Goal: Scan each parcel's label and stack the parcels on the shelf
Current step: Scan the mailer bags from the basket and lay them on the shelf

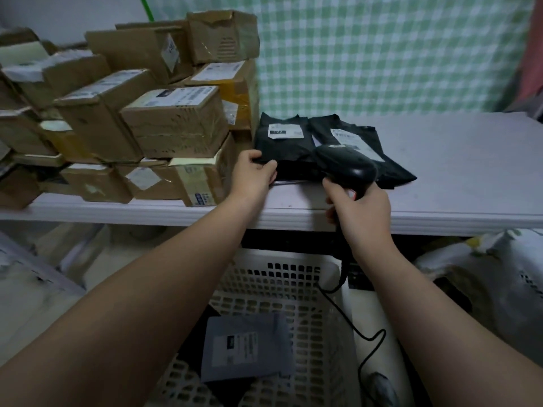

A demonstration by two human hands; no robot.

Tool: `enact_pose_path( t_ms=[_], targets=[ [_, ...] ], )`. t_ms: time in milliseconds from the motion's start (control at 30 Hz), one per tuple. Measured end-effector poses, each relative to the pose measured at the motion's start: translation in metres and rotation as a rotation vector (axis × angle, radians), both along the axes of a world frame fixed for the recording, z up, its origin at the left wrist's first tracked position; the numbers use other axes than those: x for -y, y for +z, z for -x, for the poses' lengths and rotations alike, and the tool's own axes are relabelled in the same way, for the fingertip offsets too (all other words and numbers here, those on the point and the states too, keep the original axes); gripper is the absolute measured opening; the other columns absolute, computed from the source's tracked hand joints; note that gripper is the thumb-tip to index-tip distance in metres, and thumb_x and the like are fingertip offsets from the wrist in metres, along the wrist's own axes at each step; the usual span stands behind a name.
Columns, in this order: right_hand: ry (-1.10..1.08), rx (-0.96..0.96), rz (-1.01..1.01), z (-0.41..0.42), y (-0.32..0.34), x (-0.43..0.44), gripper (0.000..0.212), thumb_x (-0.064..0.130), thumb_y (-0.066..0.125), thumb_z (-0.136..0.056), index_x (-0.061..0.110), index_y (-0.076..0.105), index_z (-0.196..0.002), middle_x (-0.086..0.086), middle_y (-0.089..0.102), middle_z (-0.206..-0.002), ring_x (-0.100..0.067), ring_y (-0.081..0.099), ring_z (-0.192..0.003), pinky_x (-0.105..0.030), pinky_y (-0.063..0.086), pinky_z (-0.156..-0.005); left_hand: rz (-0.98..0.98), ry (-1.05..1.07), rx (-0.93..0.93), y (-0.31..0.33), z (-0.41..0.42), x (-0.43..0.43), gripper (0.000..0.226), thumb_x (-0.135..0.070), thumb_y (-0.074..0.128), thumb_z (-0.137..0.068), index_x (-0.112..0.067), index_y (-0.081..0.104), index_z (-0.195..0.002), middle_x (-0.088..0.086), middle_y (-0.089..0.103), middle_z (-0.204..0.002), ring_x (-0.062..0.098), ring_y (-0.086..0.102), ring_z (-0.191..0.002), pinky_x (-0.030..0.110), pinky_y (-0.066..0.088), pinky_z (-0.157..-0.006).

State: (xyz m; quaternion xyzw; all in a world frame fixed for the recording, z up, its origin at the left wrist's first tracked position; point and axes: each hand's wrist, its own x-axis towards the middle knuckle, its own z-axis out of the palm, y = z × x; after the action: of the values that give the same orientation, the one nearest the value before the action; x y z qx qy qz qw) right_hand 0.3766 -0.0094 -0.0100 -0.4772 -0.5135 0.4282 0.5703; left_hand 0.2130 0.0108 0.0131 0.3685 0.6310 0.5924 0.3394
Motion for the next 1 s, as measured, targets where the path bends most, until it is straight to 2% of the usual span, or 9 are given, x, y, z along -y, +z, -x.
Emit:
enact_pose_path(
  t_ms=[67,133,267,333,433,533,733,867,1000],
  targets=[
    [0.064,0.148,0.007,0.000,-0.006,0.006,0.025,0.036,0.074,-0.078,0.022,0.054,-0.070,0.006,0.059,-0.061,-0.022,0.062,-0.065,-0.041,0.054,-0.069,-0.007,-0.069,-0.129,-0.007,0.006,0.019,0.032,-0.008,0.059,-0.093,-0.009,0.046,-0.123,0.001,0.056,-0.083,0.016,0.059,-0.077,0.037,0.053,-0.088],
    [0.151,0.260,0.028,0.001,-0.014,0.016,0.022,0.038,0.074,-0.077,0.022,0.058,-0.075,-0.004,0.064,-0.070,-0.026,0.066,-0.071,-0.045,0.057,-0.073,-0.027,-0.133,-0.294,-0.020,0.016,0.041,0.023,-0.010,0.059,-0.092,-0.014,0.050,-0.113,-0.002,0.055,-0.085,0.009,0.056,-0.072,0.029,0.051,-0.084],
    [0.270,0.341,0.118,0.011,-0.043,0.040,0.041,0.028,0.072,-0.082,-0.011,0.059,-0.086,-0.026,0.067,-0.075,-0.026,0.063,-0.058,-0.043,0.059,-0.066,0.095,-0.241,-0.497,-0.078,0.045,0.097,0.012,-0.009,0.056,-0.093,-0.015,0.057,-0.103,-0.003,0.056,-0.079,0.008,0.051,-0.067,0.021,0.043,-0.068],
    [0.281,0.377,0.173,0.014,-0.060,0.046,0.039,0.031,0.072,-0.082,-0.007,0.061,-0.084,-0.021,0.067,-0.071,-0.022,0.064,-0.055,-0.039,0.058,-0.063,0.219,-0.314,-0.674,-0.115,0.063,0.116,0.014,-0.010,0.056,-0.093,-0.010,0.060,-0.107,0.003,0.063,-0.088,0.015,0.057,-0.078,0.026,0.042,-0.071],
    [0.337,0.469,0.274,0.025,-0.093,0.052,0.027,0.032,0.072,-0.084,0.013,0.057,-0.072,-0.005,0.062,-0.065,-0.026,0.066,-0.066,-0.045,0.057,-0.073,0.517,-0.507,-0.876,-0.172,0.092,0.132,0.024,-0.013,0.052,-0.095,-0.006,0.058,-0.118,0.013,0.062,-0.113,0.027,0.058,-0.102,0.029,0.041,-0.082],
    [0.413,0.563,0.360,0.036,-0.127,0.058,0.032,0.030,0.069,-0.087,0.002,0.058,-0.076,-0.011,0.059,-0.064,-0.027,0.063,-0.067,-0.042,0.054,-0.068,0.690,-0.588,-0.894,-0.218,0.108,0.137,0.030,-0.014,0.047,-0.098,-0.005,0.054,-0.126,0.016,0.057,-0.127,0.030,0.055,-0.112,0.028,0.039,-0.086],
    [0.415,0.704,0.476,0.065,-0.205,0.067,0.025,0.032,0.066,-0.088,0.016,0.055,-0.072,-0.006,0.060,-0.063,-0.024,0.061,-0.065,-0.028,0.040,-0.054,0.895,-0.812,-0.960,-0.299,0.120,0.128,0.044,-0.021,0.044,-0.101,-0.010,0.036,-0.143,0.014,0.039,-0.146,0.031,0.043,-0.127,0.038,0.038,-0.103],
    [0.389,0.678,0.568,0.079,-0.243,0.062,0.023,0.031,0.067,-0.088,0.009,0.061,-0.084,-0.013,0.065,-0.071,-0.029,0.064,-0.071,-0.037,0.050,-0.062,0.950,-0.890,-1.067,-0.341,0.124,0.112,0.049,-0.025,0.045,-0.101,-0.010,0.032,-0.145,0.017,0.029,-0.149,0.035,0.034,-0.134,0.043,0.036,-0.106],
    [0.356,0.660,0.622,0.086,-0.274,0.050,0.025,0.028,0.066,-0.090,0.015,0.054,-0.072,-0.010,0.060,-0.065,-0.032,0.063,-0.069,-0.038,0.050,-0.062,0.971,-0.948,-1.110,-0.376,0.131,0.091,0.064,-0.035,0.049,-0.099,-0.011,0.019,-0.150,0.013,0.019,-0.156,0.031,0.025,-0.141,0.041,0.028,-0.111]
  ],
)
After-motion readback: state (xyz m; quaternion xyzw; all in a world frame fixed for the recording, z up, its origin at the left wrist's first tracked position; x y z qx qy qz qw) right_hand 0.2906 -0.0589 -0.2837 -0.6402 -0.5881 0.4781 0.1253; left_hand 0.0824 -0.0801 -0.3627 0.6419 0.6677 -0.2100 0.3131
